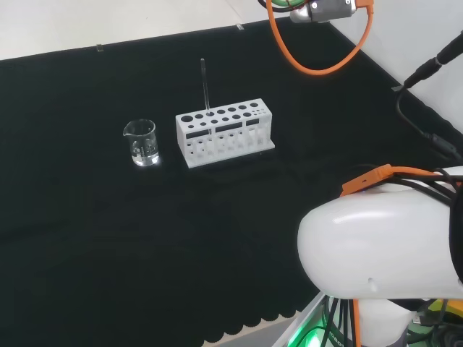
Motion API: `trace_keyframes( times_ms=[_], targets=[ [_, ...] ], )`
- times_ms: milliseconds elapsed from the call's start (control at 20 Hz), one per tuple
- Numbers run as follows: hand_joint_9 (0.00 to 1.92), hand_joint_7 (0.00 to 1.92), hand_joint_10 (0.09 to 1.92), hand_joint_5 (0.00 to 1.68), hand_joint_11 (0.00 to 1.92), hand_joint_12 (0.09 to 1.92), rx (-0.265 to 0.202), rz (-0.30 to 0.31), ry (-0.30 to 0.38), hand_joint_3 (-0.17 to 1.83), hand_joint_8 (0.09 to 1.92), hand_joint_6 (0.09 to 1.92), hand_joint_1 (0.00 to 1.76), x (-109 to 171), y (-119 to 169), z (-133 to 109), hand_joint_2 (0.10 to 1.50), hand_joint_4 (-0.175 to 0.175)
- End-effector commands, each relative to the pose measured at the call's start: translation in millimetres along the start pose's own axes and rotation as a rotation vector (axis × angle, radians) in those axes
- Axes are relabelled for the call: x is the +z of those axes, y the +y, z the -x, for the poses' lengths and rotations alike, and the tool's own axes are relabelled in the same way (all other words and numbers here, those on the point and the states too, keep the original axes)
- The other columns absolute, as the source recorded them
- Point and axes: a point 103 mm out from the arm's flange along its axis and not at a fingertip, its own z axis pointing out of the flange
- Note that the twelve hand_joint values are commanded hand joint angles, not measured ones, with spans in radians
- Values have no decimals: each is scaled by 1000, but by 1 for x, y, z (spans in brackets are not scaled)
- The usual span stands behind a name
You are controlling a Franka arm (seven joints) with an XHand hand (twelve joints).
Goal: Take the glass rod from the white test tube rack.
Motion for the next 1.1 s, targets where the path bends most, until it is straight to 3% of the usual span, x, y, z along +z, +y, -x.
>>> trace_keyframes(
  times_ms=[50,150,250,900,1100],
  targets=[
    [611,376,87,332,391,1178,131,-78,-37,-174,87,87,697,-40,-73,24,1107,-74],
    [383,172,87,133,119,1381,141,-86,-38,-175,87,87,584,-43,-79,27,1126,-57],
    [330,125,87,88,53,1436,140,-86,-37,-175,87,87,557,-43,-80,27,1130,-54],
    [336,126,87,86,50,1457,144,-88,-35,-175,87,87,552,-41,-81,32,1130,-53],
    [370,154,87,102,64,1459,150,-31,-43,-175,87,87,553,-42,-83,30,1130,-56]
  ],
)
